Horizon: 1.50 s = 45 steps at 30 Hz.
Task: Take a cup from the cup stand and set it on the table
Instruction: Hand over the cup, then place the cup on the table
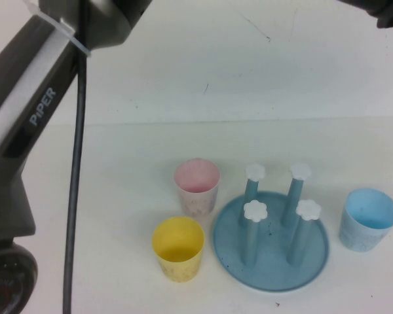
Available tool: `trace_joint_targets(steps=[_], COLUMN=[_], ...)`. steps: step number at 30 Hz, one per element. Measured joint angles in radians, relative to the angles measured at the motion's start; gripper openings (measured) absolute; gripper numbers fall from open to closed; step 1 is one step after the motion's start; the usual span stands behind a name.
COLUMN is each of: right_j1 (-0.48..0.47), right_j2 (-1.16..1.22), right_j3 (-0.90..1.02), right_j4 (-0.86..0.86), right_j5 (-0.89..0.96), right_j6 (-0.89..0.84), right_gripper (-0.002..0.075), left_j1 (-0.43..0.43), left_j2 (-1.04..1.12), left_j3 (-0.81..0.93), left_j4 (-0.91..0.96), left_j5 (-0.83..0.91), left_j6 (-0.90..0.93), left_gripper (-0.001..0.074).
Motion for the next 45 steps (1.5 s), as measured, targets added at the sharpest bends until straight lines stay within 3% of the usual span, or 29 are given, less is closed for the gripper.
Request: trace_joint_targets(steps=[2, 4, 5, 7, 9, 18, 25, 34, 45], right_j1=[0.0, 0.0, 0.0, 0.0, 0.0, 0.0, 0.0, 0.0, 0.022], right_j2=[0.0, 0.002, 0.007, 0.026, 0.059, 0.29, 0.579, 0.94, 1.191], right_j3=[0.0, 0.0, 0.0, 0.0, -0.004, -0.199, -0.495, -0.763, -0.78], right_j4=[0.0, -0.029, -0.051, -0.088, -0.136, -0.68, -1.051, -1.173, -1.314], right_j5=[-0.016, -0.023, -0.024, -0.022, -0.012, 0.244, 0.494, 0.627, 0.529], right_j6=[-0.011, -0.014, -0.014, -0.003, 0.027, 0.284, 0.499, 0.575, 0.619], right_gripper=[0.0017, 0.0017, 0.0017, 0.0017, 0.0017, 0.0017, 0.0017, 0.0017, 0.0017], left_j1=[0.0, 0.002, 0.002, 0.004, 0.004, -0.054, -0.137, -0.158, -0.158], left_j2=[0.0, 0.0, 0.0, 0.0, 0.0, -0.074, -0.2, -0.368, -0.617], left_j3=[0.0, 0.0, 0.0, 0.0, 0.0, 0.024, 0.24, 0.622, 0.949], left_j4=[0.038, 0.103, 0.142, 0.228, 0.32, 0.851, 1.019, 1.042, 1.067], left_j5=[0.0, 0.0, 0.002, 0.002, 0.004, 0.014, 0.014, 0.012, 0.005], left_j6=[-0.006, -0.035, -0.047, -0.077, -0.096, -0.205, -0.216, -0.216, -0.247], left_gripper=[0.0452, 0.0244, 0.0175, 0.0075, 0.0034, 0.0002, 0.0, -0.0001, -0.0001])
